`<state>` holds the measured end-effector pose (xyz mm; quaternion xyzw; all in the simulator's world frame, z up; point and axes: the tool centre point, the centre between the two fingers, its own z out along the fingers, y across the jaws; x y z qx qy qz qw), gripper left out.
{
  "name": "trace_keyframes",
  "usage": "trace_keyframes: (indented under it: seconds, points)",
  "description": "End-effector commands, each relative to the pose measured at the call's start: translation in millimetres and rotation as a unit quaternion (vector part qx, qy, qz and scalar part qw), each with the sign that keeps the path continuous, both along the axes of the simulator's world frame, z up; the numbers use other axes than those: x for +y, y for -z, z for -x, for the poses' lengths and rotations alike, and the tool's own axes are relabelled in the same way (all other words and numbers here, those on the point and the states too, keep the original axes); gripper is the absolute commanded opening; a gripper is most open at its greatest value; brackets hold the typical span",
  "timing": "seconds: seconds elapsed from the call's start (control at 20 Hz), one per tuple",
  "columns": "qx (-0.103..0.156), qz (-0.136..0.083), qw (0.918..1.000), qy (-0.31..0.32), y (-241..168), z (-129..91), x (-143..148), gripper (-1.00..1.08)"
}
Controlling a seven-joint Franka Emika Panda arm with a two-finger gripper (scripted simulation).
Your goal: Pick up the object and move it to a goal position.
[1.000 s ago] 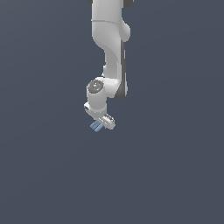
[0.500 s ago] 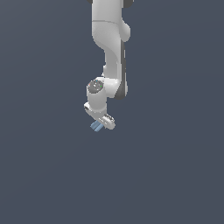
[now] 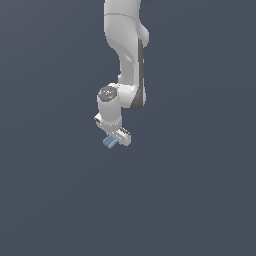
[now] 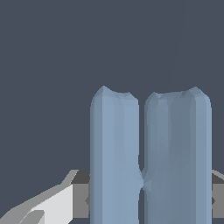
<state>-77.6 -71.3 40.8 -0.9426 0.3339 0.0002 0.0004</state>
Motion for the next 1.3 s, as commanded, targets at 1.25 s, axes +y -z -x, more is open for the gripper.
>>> trace_keyframes:
  seconds: [1.25]
  points:
    - [0.000,0.001,1.0000,0.002,-262,-21,-18,-1.00]
